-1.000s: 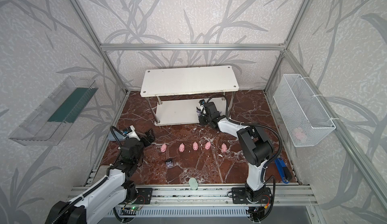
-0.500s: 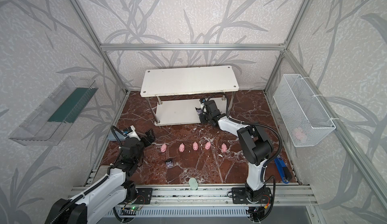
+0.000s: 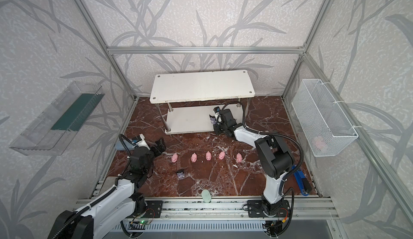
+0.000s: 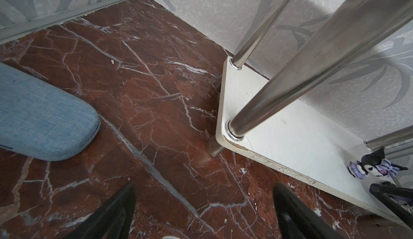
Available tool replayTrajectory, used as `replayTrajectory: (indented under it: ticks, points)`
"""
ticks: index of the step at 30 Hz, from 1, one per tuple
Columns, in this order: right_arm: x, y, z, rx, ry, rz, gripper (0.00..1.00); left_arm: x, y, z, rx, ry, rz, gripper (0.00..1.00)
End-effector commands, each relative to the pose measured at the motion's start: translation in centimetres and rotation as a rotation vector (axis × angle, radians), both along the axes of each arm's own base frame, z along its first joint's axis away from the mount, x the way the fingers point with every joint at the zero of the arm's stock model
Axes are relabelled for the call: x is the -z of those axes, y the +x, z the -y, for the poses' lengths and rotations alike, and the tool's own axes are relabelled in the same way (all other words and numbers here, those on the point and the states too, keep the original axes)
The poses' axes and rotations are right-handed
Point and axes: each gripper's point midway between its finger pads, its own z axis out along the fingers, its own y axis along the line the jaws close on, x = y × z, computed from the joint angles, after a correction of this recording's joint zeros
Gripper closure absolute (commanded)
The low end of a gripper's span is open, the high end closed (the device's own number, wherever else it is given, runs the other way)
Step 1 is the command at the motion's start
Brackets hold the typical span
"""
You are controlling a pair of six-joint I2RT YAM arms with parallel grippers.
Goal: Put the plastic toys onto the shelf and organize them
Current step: 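Raise the open right gripper away from the black figure, then draw the right gripper back while the left gripper reaches toward the black figure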
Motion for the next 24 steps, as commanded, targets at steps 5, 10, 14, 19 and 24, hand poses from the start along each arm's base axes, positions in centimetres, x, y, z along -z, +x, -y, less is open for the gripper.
replayTrajectory:
  ticks: [5,10,14,19,24]
  points:
    - [-3.6,-1.6,-0.6,-0.05,0.05,0.064,1.0,-0.8,0.3,0.0,-0.001,-0.009,0.026,0.04]
    - [-6.6,-3.8,-1.8,-0.11,0.045,0.126,0.99,-1.0,0.0,0.7,0.044,-0.015,0.014,0.04]
    - [-8.1,-6.1,-1.9,-0.124,0.048,0.154,0.99,-1.2,-0.7,1.7,0.089,-0.045,-0.03,0.04]
    - [-9.0,-9.1,-1.2,-0.132,0.038,0.162,0.98,-1.2,-2.4,2.6,0.126,-0.077,-0.096,0.05]
    - [-8.5,-11.8,-0.6,-0.125,0.099,0.124,0.92,-2.0,-4.7,4.4,0.177,-0.106,-0.112,0.05]
